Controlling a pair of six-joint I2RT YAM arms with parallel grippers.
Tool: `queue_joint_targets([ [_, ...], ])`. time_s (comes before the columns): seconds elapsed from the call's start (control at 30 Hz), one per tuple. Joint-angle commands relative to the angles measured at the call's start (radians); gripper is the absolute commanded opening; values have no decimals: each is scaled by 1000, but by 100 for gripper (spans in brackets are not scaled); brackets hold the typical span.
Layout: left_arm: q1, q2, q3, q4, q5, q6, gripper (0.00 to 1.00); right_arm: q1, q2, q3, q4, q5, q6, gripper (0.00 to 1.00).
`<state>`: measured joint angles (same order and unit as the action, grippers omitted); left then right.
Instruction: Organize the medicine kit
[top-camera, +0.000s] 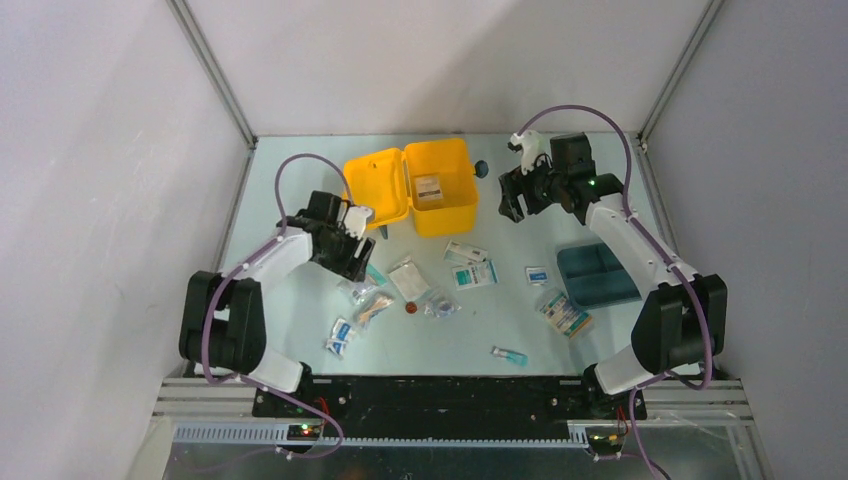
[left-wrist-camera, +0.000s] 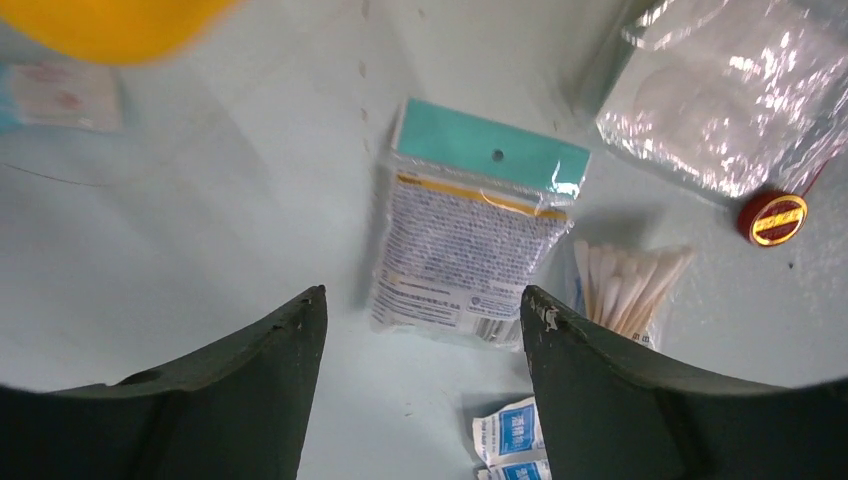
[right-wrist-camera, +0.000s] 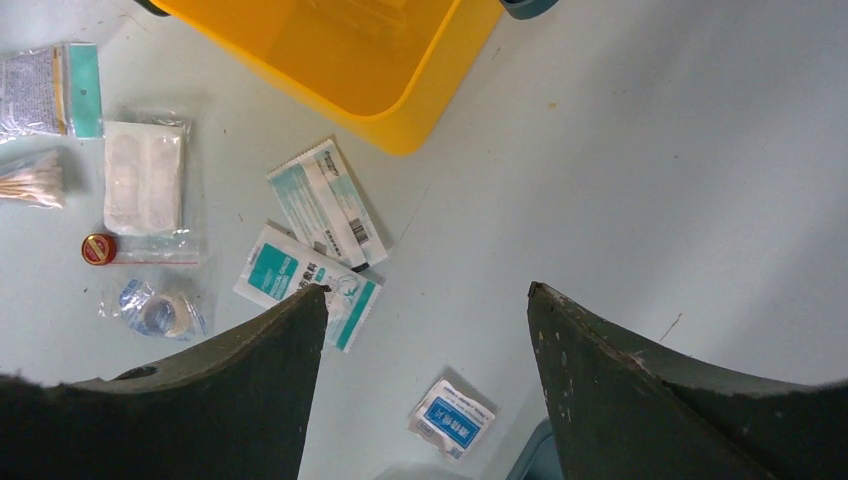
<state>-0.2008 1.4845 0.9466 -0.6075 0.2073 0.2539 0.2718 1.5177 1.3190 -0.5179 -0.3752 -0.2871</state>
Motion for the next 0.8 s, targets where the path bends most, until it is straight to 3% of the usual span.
queue_joint_targets([
  [0.0,-29,-7,-42,6,-13,29,76,-16,-37,19,29,17,-4,78],
  [0.37,-62,89,-64,5,-40,3,70,-33,-38,19,40,13,6,78],
  [0.43,-65,98,-59,8,-43,19,62,-34,-36,19,40,12,8,78],
  [0.63,-75,96,-61,4,-55,30,18,-33,-31,19,56,2,18,78],
  [0.77,-71,70,-31,-45,-43,80,6,-31,-30,20,58,-2,16,78],
])
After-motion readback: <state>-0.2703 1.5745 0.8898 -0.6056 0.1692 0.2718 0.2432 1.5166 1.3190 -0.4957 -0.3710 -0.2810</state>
